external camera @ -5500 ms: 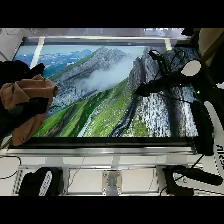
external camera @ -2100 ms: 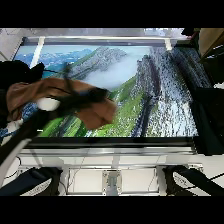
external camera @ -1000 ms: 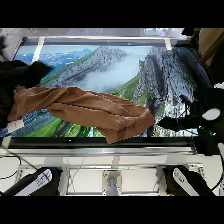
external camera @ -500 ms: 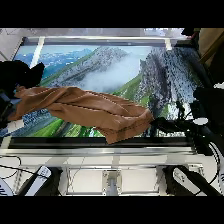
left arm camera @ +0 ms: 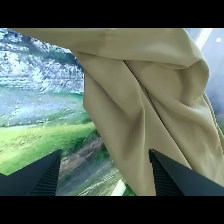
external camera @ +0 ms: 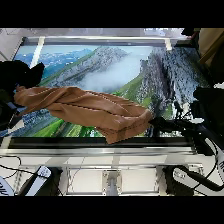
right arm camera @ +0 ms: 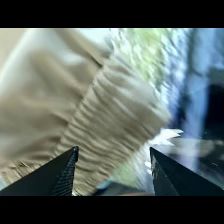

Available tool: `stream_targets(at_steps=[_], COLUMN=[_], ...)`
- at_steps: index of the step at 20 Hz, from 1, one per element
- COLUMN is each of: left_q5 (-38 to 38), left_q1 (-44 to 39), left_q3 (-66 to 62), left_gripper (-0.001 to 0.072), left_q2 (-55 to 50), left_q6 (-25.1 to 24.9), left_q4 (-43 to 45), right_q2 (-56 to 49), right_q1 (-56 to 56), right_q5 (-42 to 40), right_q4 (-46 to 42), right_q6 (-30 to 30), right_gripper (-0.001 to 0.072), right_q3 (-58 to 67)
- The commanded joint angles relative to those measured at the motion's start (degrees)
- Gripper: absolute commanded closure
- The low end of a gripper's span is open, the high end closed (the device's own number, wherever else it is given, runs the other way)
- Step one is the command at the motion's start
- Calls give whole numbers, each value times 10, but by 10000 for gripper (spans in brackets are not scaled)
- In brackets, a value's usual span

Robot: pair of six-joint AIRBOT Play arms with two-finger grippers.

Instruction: Fold the clothes and pants, and hang the long-sleeved shirts on hangers.

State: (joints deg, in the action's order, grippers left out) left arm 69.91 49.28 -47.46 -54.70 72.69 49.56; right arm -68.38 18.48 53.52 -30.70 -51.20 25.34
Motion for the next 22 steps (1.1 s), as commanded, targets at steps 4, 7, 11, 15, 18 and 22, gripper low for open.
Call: stream_targets(at_steps=[4,7,11,15,18,22], left_q5=[-2,-2,-2,-2,-2,-2], left_q1=[1,1,1,1,1,1], left_q3=[3,3,3,3,3,3], left_gripper=[57,57,58,66,66,66], left_q2=[0,0,0,0,0,0], left_q6=[0,0,0,2,7,9], left_q4=[-1,0,0,0,-1,-1], right_q2=[-64,-66,-66,-66,-67,-88], right_q1=[-21,-31,-28,12,38,41], right_q5=[-24,-24,-17,-33,-124,-216], right_q4=[181,224,243,218,129,4], right_q6=[134,186,188,130,45,-51], right_gripper=[261,559,668,668,669,669], right_q3=[0,6,89,231,331,427])
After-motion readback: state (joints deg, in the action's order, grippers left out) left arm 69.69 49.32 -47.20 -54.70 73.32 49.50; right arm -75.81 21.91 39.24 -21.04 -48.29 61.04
